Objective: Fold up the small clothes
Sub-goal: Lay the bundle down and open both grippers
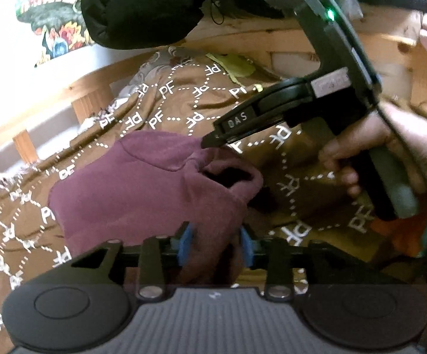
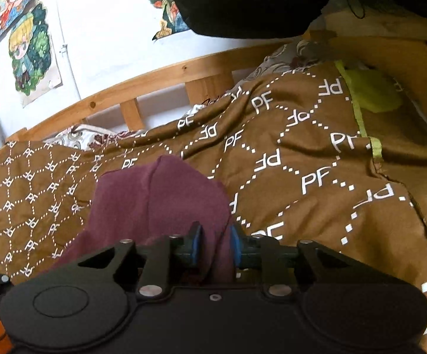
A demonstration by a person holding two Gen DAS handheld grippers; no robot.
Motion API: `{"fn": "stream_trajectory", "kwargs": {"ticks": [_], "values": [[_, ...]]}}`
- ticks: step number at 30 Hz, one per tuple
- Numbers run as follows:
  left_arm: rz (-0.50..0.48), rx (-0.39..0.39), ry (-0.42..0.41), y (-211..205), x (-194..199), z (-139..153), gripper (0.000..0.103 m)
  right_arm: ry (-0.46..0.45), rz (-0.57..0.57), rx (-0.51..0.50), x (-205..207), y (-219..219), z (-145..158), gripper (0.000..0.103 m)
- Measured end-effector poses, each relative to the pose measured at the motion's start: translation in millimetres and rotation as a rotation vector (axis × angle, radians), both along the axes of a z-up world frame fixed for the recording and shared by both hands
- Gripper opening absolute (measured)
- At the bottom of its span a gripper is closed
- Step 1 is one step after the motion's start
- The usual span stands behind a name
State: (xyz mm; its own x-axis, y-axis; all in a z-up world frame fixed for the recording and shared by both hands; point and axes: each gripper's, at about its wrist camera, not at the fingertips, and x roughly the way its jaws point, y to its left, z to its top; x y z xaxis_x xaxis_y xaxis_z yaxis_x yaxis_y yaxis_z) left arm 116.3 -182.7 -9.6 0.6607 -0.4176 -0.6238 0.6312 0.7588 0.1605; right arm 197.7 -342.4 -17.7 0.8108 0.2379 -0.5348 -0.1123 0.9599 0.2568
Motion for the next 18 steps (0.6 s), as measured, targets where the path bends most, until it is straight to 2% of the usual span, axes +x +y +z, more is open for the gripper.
{"fn": "stream_trajectory", "kwargs": {"ticks": [4,7,9,11,14,16,18], "values": [[0.008,-0.075,0.046,12,-3,11,0.055,-0.001,-0.018,0.013,1,-2,2,0.051],[0.056,-0.146,0.062,27,-5,22,0.072,0.002,-0.032,0.02,2,-2,2,0.062],[0.119,-0.201,0.075,40,-3,29,0.083,0.006,-0.032,0.013,2,-1,2,0.066],[0.192,-0.241,0.087,53,2,34,0.09,0.012,-0.027,0.003,1,2,2,0.072],[0.326,-0.255,0.081,72,11,36,0.101,0.025,-0.011,-0.009,-1,7,2,0.08],[0.392,-0.255,0.083,82,18,36,0.101,0.034,-0.003,-0.015,-3,11,2,0.086],[0.443,-0.267,0.103,92,25,35,0.102,0.04,0.011,-0.02,-7,15,3,0.087]]}}
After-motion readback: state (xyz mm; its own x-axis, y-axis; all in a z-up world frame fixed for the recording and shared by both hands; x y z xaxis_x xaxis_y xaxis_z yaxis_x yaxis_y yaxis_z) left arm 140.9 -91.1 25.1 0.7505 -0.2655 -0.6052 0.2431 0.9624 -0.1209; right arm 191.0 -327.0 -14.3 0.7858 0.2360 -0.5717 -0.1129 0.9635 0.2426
